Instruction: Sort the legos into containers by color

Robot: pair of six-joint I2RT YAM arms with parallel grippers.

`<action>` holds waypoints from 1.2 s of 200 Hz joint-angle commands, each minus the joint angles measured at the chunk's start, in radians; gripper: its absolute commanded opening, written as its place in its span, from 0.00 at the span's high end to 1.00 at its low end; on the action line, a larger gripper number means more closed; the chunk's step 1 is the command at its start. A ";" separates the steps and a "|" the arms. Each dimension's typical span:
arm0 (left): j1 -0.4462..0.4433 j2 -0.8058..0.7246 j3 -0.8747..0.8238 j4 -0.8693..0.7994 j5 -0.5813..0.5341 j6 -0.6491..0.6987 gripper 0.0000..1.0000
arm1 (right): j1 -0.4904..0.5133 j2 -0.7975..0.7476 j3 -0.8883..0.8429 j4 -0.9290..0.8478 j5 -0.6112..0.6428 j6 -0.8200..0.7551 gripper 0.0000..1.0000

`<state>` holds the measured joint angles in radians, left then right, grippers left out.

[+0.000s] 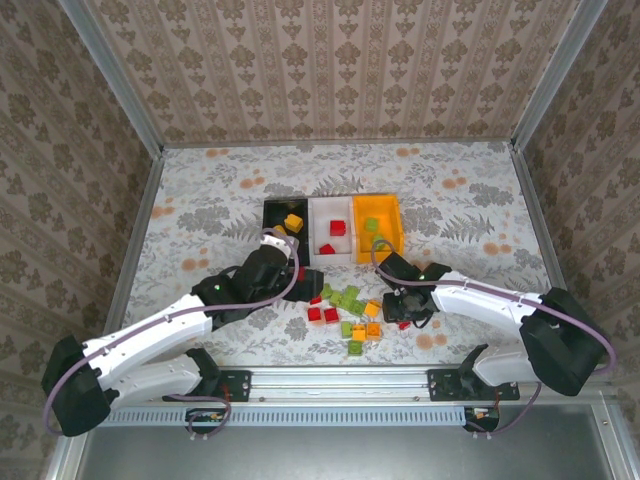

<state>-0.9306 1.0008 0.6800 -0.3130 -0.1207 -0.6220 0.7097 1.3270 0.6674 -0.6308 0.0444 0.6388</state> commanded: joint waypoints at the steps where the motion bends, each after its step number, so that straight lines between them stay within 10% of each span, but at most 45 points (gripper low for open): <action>1: 0.012 -0.029 -0.017 -0.010 -0.016 -0.027 0.00 | 0.003 -0.006 -0.006 -0.003 0.007 0.002 0.66; 70: 0.031 -0.098 -0.066 -0.036 -0.049 -0.033 0.00 | -0.012 -0.065 0.214 -0.034 0.037 -0.070 0.83; 190: 0.053 -0.111 -0.119 -0.099 -0.015 -0.030 0.04 | -0.049 0.627 0.911 0.113 0.111 -0.104 0.78; 240: 0.021 0.087 -0.082 -0.030 0.065 0.024 0.06 | -0.078 0.614 0.915 0.139 0.086 -0.086 0.31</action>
<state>-0.8848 1.0096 0.5625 -0.3813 -0.1066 -0.6445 0.6388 1.9732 1.5589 -0.5014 0.1204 0.5522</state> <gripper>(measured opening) 0.940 0.628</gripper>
